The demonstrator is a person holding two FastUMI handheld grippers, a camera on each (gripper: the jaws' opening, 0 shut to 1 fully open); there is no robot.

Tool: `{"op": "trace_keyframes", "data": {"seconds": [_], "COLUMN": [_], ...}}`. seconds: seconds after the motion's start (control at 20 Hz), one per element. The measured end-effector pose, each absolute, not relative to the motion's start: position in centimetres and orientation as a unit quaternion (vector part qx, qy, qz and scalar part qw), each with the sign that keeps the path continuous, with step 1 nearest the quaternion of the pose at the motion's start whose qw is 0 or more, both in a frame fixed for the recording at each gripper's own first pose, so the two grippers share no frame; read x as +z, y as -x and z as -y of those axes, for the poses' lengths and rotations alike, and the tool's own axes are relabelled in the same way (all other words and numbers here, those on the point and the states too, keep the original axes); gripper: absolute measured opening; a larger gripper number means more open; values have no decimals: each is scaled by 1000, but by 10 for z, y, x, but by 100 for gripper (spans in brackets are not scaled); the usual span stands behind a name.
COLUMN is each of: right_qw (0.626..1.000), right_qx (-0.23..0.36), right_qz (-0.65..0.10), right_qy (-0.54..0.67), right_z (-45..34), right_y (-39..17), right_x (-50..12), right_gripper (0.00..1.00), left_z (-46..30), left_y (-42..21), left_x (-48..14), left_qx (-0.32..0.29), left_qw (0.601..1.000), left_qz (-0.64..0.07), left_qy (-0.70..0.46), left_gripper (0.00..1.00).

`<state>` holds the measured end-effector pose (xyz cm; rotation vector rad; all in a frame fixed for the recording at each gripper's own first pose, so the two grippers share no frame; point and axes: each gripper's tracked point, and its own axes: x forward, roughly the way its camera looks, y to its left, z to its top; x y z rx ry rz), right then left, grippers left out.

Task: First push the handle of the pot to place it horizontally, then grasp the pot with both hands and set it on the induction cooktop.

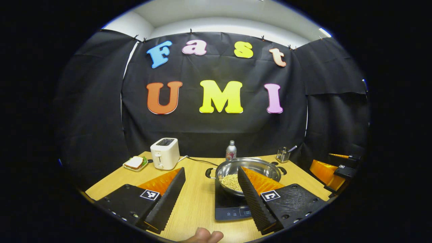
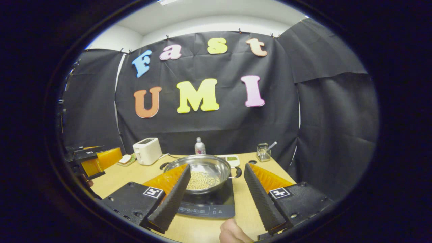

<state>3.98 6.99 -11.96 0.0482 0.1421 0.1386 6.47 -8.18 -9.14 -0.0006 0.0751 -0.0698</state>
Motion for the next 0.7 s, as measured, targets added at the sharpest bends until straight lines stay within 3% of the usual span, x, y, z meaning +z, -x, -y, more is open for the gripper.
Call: {"op": "trace_keyframes", "data": {"seconds": [0.15, 0.35, 0.7], "right_qw": [997, 998, 999], "right_qx": [68, 66, 51], "right_qz": [-34, -1, 15], "right_qy": [-19, -2, 9], "right_z": [-65, -63, -41], "right_y": [-10, 22, 81], "right_x": [-75, -30, -23], "right_gripper": [99, 99, 100], "left_z": [79, 80, 74], "left_y": [-33, -2, 34], "left_x": [-54, -34, -34], "left_qx": [-31, -35, -20], "left_qw": [999, 999, 1000], "left_qz": [-3, -6, -6], "left_qy": [-11, -11, -14], "left_gripper": [92, 92, 92]}}
